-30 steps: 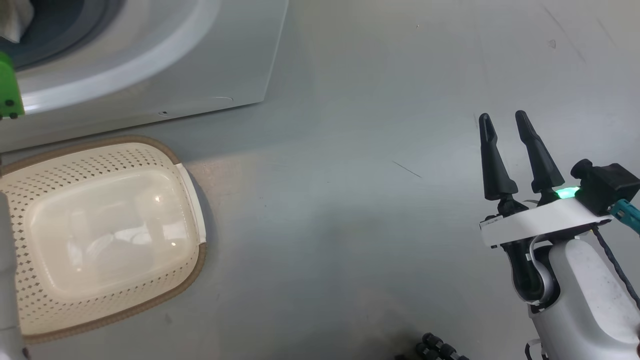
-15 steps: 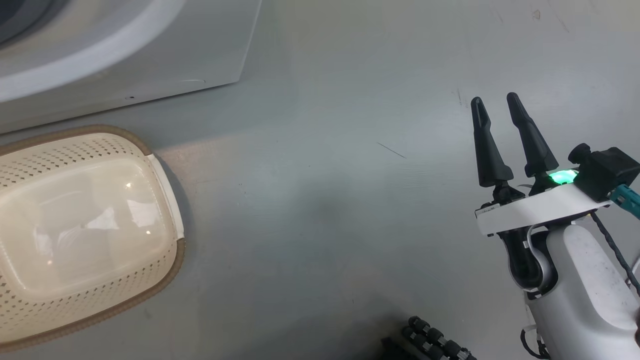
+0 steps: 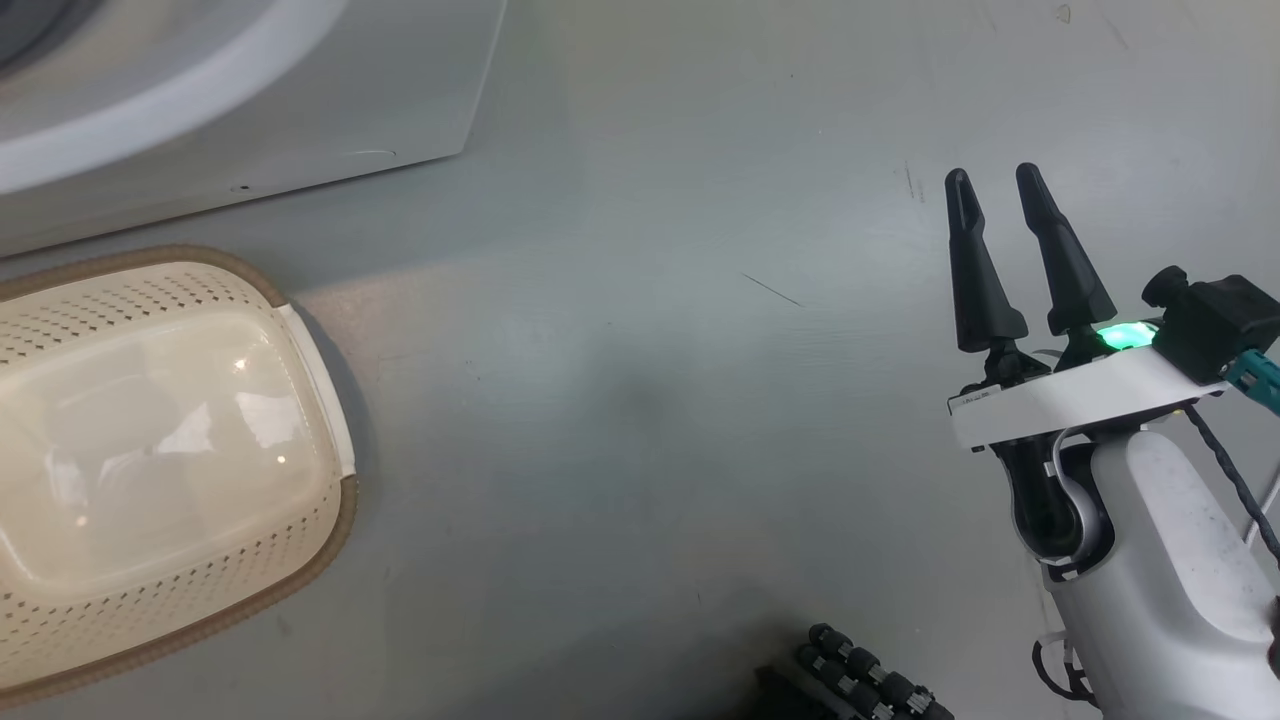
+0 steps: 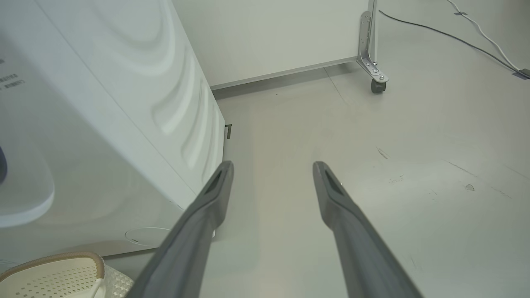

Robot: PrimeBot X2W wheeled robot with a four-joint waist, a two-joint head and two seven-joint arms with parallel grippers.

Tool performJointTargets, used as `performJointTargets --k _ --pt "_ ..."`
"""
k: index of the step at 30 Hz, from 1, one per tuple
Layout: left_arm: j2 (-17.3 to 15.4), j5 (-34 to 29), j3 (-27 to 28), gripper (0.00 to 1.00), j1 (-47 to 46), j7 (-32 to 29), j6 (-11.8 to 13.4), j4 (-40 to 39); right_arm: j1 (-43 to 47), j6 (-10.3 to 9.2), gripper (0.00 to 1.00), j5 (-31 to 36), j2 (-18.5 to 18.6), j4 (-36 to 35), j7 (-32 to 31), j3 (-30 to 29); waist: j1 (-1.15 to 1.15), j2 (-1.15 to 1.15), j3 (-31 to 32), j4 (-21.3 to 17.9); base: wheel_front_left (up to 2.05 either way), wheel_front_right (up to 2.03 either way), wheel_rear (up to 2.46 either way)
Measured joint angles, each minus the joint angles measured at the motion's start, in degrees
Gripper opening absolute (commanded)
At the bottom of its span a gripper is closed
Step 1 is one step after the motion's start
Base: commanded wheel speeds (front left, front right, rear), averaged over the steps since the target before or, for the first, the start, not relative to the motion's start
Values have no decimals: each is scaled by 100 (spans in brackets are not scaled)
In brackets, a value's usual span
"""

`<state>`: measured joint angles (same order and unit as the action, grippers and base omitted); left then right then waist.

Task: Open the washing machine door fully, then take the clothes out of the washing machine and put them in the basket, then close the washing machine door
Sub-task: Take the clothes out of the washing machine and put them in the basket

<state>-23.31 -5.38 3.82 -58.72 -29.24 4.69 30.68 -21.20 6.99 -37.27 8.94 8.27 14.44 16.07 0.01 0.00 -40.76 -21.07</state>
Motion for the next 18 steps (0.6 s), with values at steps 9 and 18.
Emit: performJointTargets --k 9,18 --pt "-62 -26 -22 100 -177 -148 -47 149 -67 0 100 5 51 7 0 38 0 0 -53 -44 0 0 0" --pt "-81 -45 -14 83 -308 -204 -45 335 -111 0 100 8 69 16 0 59 0 0 -119 -47 0 0 0"
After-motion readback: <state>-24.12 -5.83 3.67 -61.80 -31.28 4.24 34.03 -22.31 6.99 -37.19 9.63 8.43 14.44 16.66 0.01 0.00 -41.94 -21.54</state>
